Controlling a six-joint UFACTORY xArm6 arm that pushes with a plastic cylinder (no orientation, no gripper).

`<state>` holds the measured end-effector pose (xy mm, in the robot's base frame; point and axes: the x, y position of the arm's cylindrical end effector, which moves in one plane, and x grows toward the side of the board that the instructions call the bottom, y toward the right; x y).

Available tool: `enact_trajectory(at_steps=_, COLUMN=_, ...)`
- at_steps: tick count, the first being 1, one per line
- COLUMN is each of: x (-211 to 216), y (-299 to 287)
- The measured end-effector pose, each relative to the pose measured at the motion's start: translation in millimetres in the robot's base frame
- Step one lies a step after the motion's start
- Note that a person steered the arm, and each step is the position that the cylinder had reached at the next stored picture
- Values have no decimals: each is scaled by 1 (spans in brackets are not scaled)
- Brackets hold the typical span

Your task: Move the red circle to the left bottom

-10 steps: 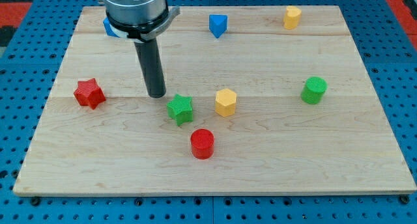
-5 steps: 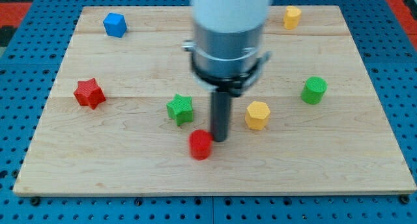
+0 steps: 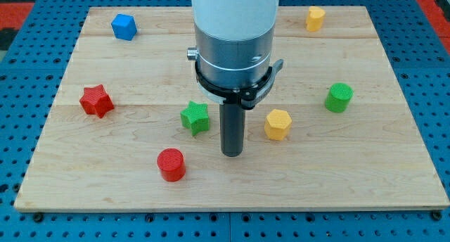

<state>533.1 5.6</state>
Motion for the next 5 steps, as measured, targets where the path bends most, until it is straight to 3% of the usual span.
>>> enact_trajectory(at_steps=3, x=2, y=7)
enact_trajectory(at_steps=4, x=22, y=6)
enact_trajectory(at_steps=5, x=35, y=-56)
